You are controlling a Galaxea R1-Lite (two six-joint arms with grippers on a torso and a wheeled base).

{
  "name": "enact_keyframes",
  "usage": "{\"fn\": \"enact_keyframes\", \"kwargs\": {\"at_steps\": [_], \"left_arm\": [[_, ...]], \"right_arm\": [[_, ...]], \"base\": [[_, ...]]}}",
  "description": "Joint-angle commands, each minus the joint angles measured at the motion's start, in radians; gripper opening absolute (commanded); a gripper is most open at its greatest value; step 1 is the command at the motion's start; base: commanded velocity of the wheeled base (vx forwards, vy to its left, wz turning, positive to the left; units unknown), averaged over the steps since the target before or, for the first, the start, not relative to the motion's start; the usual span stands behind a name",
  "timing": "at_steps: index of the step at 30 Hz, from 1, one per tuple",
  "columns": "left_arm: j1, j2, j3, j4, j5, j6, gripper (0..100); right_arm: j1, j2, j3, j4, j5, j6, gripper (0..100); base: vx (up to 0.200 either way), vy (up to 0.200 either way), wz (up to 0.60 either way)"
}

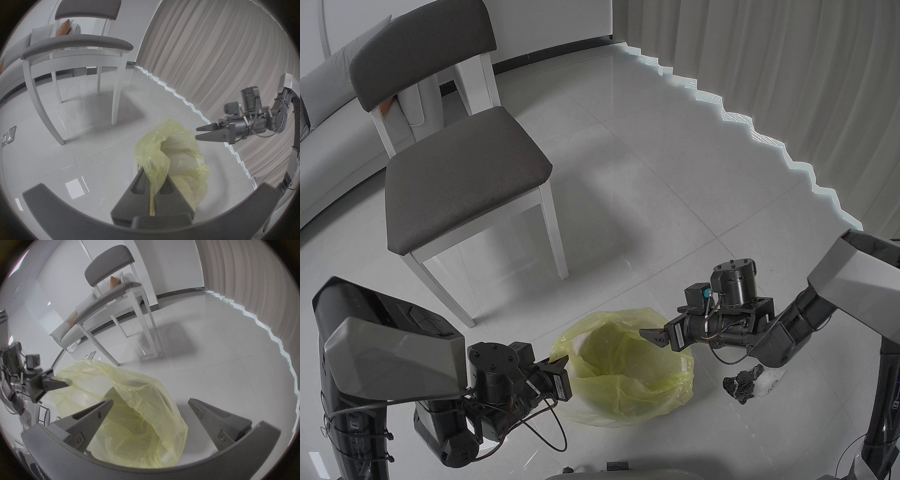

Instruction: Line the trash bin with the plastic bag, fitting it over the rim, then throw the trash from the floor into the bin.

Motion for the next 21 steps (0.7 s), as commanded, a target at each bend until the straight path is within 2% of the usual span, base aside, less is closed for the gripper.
{"fn": "enact_keyframes", "kwargs": {"at_steps": [1,7,8,21], "left_arm": [[-0.007,-0.027,0.004,-0.018,0.002,-0.001,0],[-0.007,-0.027,0.008,-0.018,0.002,0.001,0],[-0.005,-0.027,0.005,-0.018,0.002,0.001,0],[0.05,0.008,-0.045,-0.018,-0.003,-0.021,0]], "right_arm": [[0.007,0.124,-0.119,0.052,0.002,-0.022,100],[0.004,0.145,-0.148,0.077,0.002,-0.033,100],[0.004,0.148,-0.153,0.08,0.0,-0.05,0],[-0.035,0.085,-0.232,0.18,-0.001,-0.048,0]], "base": [[0.0,0.0,0.0],[0.0,0.0,0.0],[0.0,0.0,0.0],[0.0,0.0,0.0]]}}
